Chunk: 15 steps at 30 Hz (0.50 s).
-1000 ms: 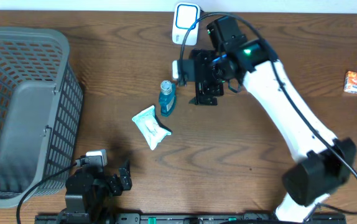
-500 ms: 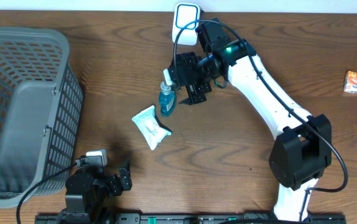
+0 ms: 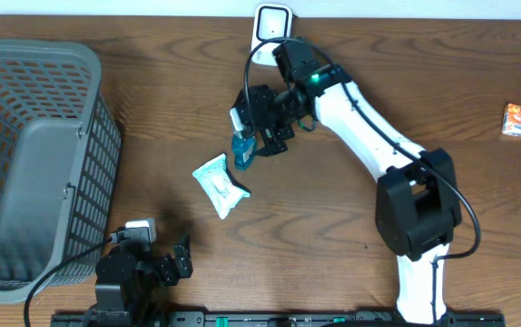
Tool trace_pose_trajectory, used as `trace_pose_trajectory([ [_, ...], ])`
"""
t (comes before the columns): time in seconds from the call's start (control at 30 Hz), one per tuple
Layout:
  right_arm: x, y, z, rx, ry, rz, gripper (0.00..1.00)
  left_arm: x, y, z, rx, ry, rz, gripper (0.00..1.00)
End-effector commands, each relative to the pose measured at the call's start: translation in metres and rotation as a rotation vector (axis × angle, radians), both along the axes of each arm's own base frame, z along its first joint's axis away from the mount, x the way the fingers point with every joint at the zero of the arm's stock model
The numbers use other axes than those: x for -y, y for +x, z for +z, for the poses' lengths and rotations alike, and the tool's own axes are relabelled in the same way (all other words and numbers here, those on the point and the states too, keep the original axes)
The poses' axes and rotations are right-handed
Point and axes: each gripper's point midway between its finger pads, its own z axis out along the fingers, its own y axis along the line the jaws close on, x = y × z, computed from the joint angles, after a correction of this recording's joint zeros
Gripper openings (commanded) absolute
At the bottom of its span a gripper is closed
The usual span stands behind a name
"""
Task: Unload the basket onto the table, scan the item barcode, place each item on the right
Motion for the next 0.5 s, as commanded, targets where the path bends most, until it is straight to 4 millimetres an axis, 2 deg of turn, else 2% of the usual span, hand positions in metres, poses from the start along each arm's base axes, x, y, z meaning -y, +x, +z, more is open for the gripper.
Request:
trace_pose_trajectory([
  [0.0, -0.015, -0.014, 0.007, 0.009, 0.049, 0.077, 0.96, 0.001, -0.006, -0.009, -0.039, -0.004, -0.007, 0.99],
  [0.1, -0.020, -0.018, 0.006, 0.010, 0.058, 0.099, 0.92, 0.001, -0.006, -0.009, -0.039, -0.004, -0.007, 0.99],
  [0.23, -0.022, -0.020, -0.003, -0.006, 0.050, 0.104, 0.78, 0.001, -0.006, -0.009, -0.039, -0.004, -0.007, 0.99],
  [0.3, -0.022, -0.020, -0.010, -0.017, 0.038, 0.102, 0.54, 0.001, -0.006, -0.009, -0.039, -0.004, -0.007, 0.99],
  [0.47, -0.016, -0.015, -0.023, -0.035, -0.022, 0.051, 0.25, 0.001, -0.006, -0.009, -0.039, -0.004, -0.007, 0.99],
])
